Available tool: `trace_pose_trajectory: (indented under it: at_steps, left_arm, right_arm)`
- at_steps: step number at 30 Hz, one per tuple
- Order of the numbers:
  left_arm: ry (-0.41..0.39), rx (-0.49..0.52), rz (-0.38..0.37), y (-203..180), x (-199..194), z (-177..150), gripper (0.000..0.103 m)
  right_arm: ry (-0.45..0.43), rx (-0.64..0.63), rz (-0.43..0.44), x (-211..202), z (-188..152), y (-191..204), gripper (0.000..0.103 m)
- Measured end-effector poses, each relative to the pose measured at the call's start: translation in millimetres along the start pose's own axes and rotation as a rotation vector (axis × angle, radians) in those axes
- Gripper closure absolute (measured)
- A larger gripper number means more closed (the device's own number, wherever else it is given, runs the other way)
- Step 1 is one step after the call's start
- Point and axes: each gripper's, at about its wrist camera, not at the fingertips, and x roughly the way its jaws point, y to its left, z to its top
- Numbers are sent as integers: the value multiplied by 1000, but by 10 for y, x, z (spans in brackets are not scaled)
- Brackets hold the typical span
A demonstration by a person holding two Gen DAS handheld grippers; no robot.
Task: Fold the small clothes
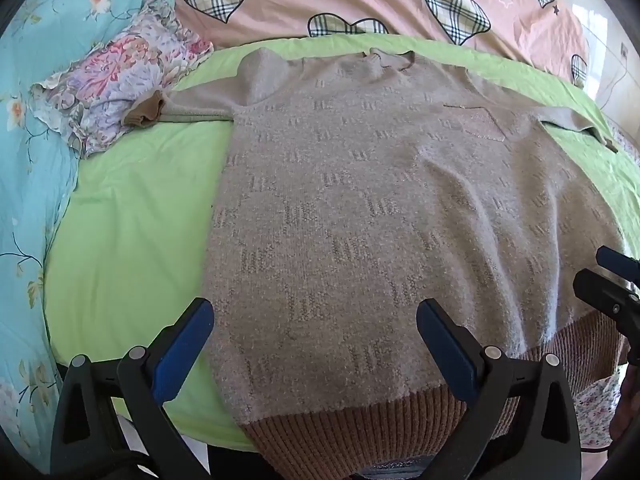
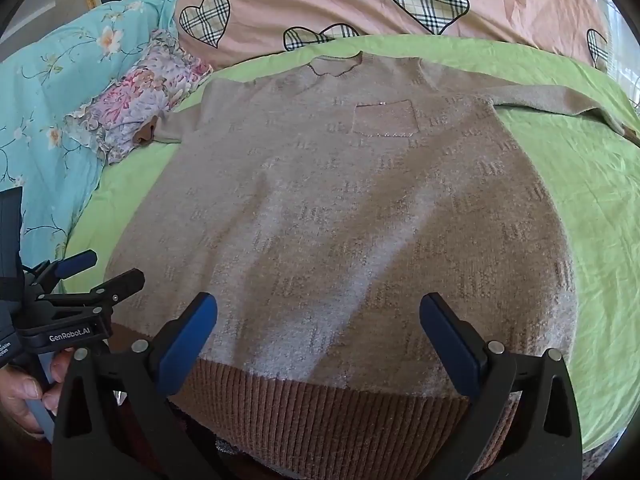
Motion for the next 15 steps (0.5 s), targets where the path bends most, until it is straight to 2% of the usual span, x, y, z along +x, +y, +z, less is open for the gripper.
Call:
trace_pose_trajectory:
  at_steps: [15]
  left_arm:
    - [-10,1,17,-31,-62,30,1]
  right_arm:
    - [-1,1,4,42,10,-13,2]
